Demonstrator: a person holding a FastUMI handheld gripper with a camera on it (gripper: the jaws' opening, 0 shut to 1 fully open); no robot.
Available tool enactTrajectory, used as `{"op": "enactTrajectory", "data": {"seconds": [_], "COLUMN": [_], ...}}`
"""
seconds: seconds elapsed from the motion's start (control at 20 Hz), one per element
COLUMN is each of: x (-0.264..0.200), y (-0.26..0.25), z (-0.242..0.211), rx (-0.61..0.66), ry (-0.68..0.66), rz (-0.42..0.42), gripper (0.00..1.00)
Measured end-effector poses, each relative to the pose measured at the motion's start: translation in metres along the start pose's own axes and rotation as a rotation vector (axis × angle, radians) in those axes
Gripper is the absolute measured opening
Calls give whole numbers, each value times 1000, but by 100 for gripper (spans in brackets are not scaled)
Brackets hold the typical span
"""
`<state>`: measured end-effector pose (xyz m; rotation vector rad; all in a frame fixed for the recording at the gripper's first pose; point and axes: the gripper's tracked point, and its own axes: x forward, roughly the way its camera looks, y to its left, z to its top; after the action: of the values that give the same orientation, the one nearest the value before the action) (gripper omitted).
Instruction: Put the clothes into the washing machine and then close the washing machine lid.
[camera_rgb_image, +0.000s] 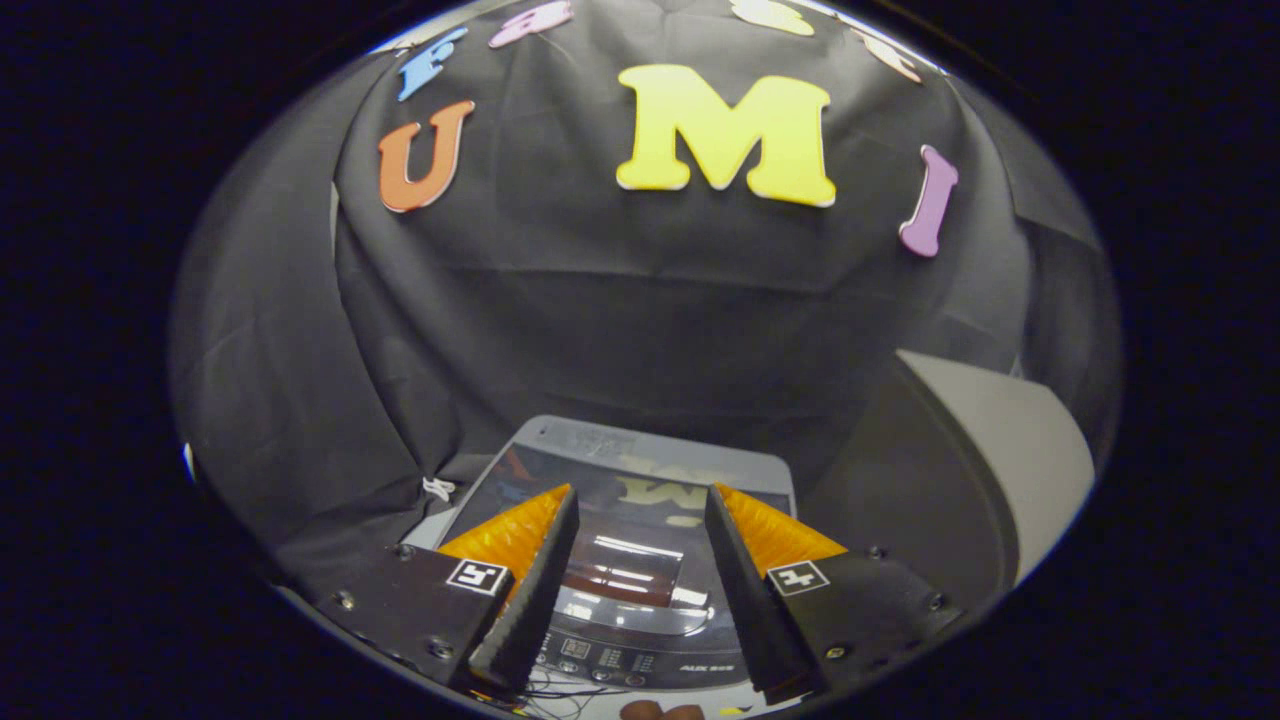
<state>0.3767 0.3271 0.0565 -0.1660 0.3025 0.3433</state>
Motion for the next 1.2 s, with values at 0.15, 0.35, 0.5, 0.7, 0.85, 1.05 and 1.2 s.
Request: {"op": "enactTrajectory", "data": {"seconds": [0.15,0.35,0.5,0.7,0.85,1.05,1.2], "x": [-65,-155,-224,-293,-314,-320,-321], "y": [-18,-61,-89,-109,-119,-127,-130], "z": [14,8,-17,-48,-67,-70,-64], "rx": [34,66,102,115,94,112,77], "ry": [-92,-186,-231,-283,-287,-288,-308], "rz": [16,-18,-63,-102,-126,-140,-145], "gripper": [80,80,81,81,82,85,86]}}
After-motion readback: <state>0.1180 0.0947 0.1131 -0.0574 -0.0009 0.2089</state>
